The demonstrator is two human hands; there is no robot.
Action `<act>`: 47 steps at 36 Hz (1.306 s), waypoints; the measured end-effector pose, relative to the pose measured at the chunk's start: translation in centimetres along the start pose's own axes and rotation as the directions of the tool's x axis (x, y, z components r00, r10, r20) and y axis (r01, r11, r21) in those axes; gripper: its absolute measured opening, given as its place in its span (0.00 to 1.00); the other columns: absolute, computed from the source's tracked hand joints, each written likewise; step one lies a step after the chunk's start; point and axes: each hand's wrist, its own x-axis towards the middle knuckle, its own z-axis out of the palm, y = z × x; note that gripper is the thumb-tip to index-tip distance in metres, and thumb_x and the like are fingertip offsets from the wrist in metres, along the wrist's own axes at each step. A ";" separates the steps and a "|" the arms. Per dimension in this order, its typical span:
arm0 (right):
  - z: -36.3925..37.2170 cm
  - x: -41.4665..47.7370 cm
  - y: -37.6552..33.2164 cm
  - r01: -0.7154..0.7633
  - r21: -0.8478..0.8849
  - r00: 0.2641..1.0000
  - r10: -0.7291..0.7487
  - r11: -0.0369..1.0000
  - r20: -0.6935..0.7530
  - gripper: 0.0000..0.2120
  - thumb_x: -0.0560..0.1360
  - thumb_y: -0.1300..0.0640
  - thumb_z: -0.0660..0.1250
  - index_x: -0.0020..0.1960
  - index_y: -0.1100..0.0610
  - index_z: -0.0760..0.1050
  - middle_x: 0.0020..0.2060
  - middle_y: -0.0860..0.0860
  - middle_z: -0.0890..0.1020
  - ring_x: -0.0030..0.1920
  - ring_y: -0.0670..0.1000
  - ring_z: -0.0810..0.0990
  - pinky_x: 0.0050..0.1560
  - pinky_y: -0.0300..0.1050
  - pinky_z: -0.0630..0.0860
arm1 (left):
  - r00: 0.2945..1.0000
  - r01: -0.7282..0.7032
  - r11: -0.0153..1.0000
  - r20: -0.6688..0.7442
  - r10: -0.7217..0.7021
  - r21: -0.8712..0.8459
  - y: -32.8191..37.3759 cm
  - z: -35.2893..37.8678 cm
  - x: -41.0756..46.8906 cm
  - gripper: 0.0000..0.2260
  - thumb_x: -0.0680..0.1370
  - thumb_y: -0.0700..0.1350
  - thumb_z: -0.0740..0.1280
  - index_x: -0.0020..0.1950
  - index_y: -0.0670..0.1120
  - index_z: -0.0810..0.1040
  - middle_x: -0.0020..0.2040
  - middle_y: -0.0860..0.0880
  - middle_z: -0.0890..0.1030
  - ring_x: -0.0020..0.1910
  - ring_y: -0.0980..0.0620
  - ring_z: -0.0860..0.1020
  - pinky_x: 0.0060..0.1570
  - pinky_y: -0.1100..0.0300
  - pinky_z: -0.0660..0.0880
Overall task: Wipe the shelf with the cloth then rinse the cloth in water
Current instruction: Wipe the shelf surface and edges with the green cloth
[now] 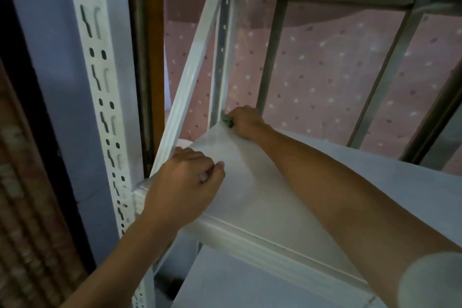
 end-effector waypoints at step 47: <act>-2.5 -7.4 12.9 -0.031 0.192 0.996 0.046 0.981 -0.075 0.14 0.78 0.54 0.67 0.63 0.48 0.80 0.59 0.52 0.84 0.57 0.55 0.81 0.62 0.38 0.71 | 0.898 0.222 0.969 0.364 -0.247 0.109 4.0 -1.2 -0.9 0.21 0.76 0.63 0.61 0.49 0.50 0.86 0.49 0.55 0.85 0.47 0.52 0.81 0.56 0.55 0.78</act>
